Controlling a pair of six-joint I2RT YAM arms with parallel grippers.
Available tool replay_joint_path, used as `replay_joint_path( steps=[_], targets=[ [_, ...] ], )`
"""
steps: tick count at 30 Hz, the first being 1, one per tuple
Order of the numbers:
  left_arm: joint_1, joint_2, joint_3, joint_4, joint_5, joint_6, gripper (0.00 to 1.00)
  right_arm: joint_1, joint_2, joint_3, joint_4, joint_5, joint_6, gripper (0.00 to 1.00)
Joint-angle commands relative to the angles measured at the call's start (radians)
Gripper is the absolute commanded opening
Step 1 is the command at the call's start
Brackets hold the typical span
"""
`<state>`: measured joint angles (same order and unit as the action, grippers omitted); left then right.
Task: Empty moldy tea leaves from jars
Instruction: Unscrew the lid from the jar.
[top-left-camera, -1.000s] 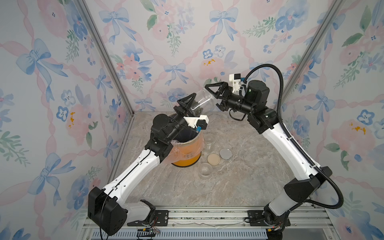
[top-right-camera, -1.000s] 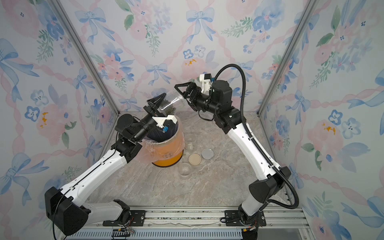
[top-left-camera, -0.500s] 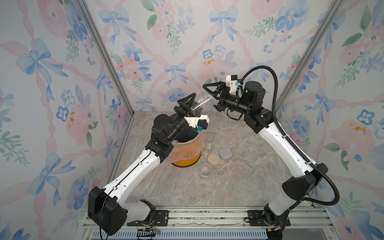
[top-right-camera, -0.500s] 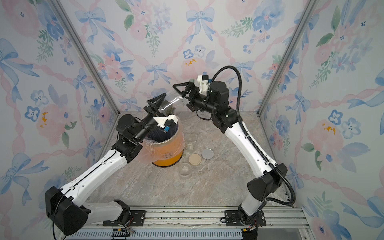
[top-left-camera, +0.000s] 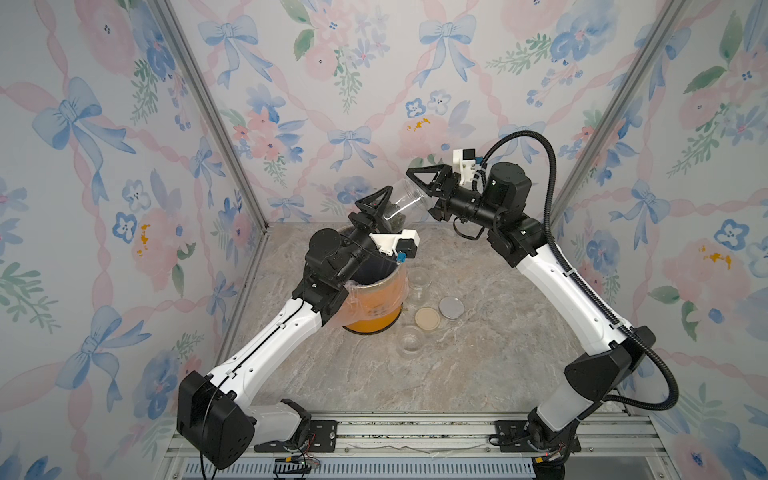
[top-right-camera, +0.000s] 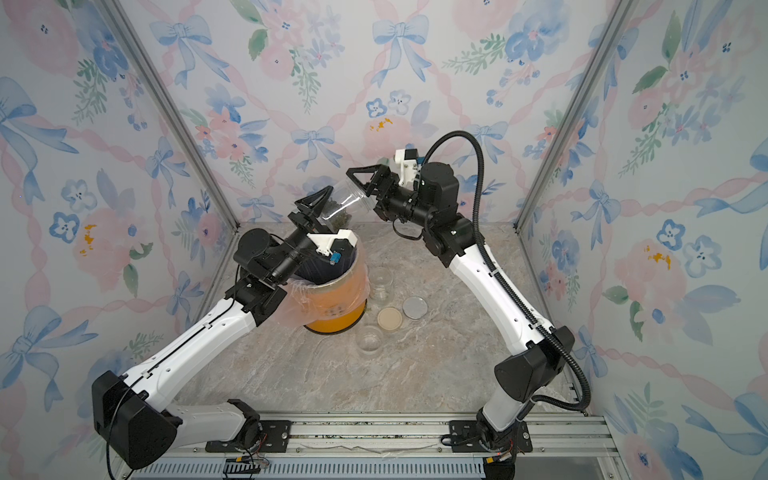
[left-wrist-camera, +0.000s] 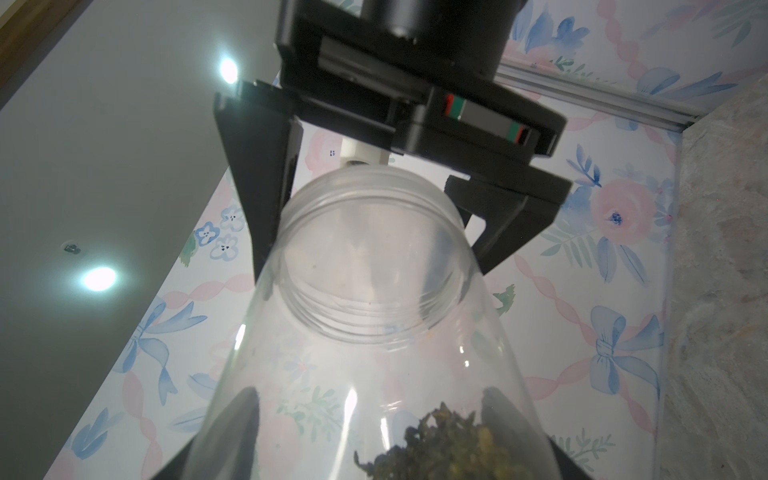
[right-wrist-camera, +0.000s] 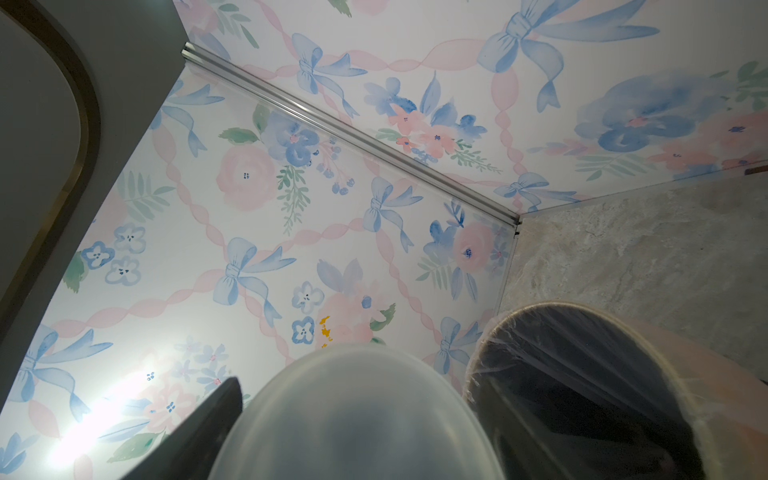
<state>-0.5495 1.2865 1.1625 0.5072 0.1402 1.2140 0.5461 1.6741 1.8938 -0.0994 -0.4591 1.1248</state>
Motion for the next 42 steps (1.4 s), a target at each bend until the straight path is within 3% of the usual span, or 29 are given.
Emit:
replay_joint_path(
  steps=[1,9,28,42],
  targets=[
    [-0.01,-0.001,0.005,0.076,0.005,-0.008,0.27,0.005,-0.014,-0.019,0.004,0.0,-0.03,0.71],
    [-0.009,0.001,0.024,0.077,0.005,-0.171,0.27,0.008,-0.014,-0.016,0.005,-0.017,-0.061,0.7],
    [-0.008,-0.003,0.087,0.048,0.146,-0.827,0.27,-0.002,-0.013,0.039,0.004,-0.146,-0.146,0.71],
    [-0.003,-0.008,0.08,0.047,0.209,-1.154,0.27,-0.041,0.025,0.104,0.045,-0.296,-0.176,0.71]
  ],
)
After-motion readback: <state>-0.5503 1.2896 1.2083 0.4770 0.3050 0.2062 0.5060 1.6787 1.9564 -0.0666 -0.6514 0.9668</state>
